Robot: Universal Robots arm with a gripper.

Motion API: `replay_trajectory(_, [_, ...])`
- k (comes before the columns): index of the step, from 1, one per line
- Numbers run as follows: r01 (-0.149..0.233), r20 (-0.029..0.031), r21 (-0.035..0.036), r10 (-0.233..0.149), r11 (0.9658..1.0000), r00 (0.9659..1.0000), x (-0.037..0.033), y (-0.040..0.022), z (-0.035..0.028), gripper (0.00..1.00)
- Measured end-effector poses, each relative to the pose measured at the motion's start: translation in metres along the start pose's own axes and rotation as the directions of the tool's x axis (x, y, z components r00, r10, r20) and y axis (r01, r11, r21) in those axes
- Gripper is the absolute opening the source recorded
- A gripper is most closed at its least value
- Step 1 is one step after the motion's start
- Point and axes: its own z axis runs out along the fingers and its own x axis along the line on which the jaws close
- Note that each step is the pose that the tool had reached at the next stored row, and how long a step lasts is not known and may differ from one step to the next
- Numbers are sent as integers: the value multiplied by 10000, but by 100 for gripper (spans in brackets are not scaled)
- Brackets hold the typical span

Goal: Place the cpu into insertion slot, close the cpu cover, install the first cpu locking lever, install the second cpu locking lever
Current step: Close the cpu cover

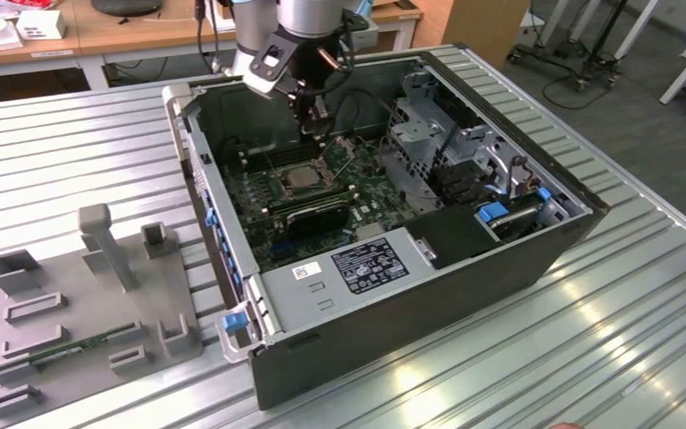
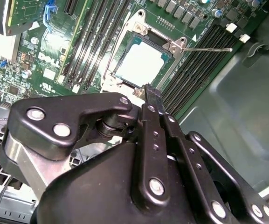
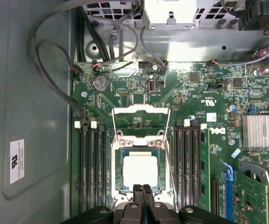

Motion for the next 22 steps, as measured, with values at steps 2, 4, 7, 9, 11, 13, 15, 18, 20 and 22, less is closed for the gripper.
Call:
replay_trajectory(2, [0, -1, 0, 0, 10000, 10000, 1, 24, 1, 11])
replay_trajectory(4, [0, -2, -1, 0, 10000, 10000, 1, 55, 3, 11])
replay_trajectory(7, [1, -2, -1, -1, 10000, 10000, 3, 126, 6, 11])
replay_trajectory(9, [0, -2, -1, 0, 10000, 10000, 4, 180, 8, 11])
replay_trajectory(11, [0, -1, -1, 0, 10000, 10000, 5, 238, 10, 11])
replay_trajectory(13, [1, -1, -1, -1, 10000, 10000, 6, 288, 12, 11])
replay_trajectory(15, [0, -3, -1, 0, 10000, 10000, 7, 333, 14, 11])
replay_trajectory(18, [0, -2, -2, 0, 10000, 10000, 8, 406, 17, 11])
replay_trajectory(20, [1, -2, -1, -1, 10000, 10000, 9, 468, 19, 11])
replay_trajectory(22, [-1, -3, -2, 1, 10000, 10000, 11, 533, 22, 11])
